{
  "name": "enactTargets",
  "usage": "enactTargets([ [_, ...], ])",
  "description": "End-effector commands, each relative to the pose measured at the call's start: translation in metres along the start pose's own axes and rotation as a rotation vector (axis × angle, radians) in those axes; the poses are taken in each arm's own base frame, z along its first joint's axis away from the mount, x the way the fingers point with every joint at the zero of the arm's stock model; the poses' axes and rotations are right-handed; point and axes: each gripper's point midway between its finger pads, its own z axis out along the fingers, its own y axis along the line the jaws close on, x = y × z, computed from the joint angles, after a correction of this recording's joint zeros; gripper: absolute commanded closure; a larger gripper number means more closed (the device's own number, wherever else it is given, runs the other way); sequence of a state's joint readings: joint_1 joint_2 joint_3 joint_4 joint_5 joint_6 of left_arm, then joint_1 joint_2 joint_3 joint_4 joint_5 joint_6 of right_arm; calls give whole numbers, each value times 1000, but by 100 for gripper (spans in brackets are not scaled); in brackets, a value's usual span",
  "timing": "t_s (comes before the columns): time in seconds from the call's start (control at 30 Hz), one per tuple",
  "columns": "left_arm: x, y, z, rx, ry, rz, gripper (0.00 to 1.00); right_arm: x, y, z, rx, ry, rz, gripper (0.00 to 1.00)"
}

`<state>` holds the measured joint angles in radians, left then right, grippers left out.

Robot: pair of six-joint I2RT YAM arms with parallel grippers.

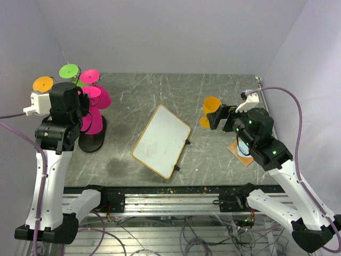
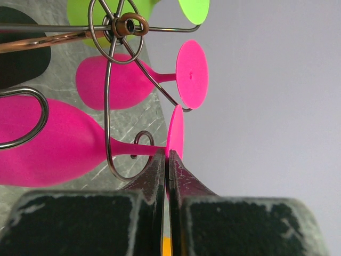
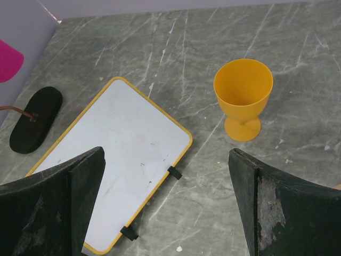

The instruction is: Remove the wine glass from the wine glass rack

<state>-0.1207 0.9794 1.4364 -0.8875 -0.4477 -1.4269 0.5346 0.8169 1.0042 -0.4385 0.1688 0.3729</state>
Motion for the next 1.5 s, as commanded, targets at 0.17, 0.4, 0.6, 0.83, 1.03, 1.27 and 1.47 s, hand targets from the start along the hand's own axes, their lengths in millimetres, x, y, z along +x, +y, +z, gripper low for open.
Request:
enactTargets([
  [0.17,-7,-4,9,-12,-57,-137,93,-11,4,-6,-11,-25,-7,0],
  [0.4,-17,1,10,-37,-117,-168,93,-11,2,-5,-3,-19,-10,0],
  [0.6,-14,2,16,-43,-117,-197,93,-12,2,-6,-2,-21,-9,0],
  [0.83,3,-1,27,-52,-55,-194,93,-12,2,-8,-3,-23,-7,0],
  [1.03,13,-6,26,-19,2,-198,93,-11,2,-9,-1,-20,-7,0],
  [1.27,24,-13,14,39,92,-193,93,-11,7,-6,-23,-13,5,0],
  [1.47,51,-18,-3,108,260,-165,93,-9,15,-2,-57,-3,31,0],
])
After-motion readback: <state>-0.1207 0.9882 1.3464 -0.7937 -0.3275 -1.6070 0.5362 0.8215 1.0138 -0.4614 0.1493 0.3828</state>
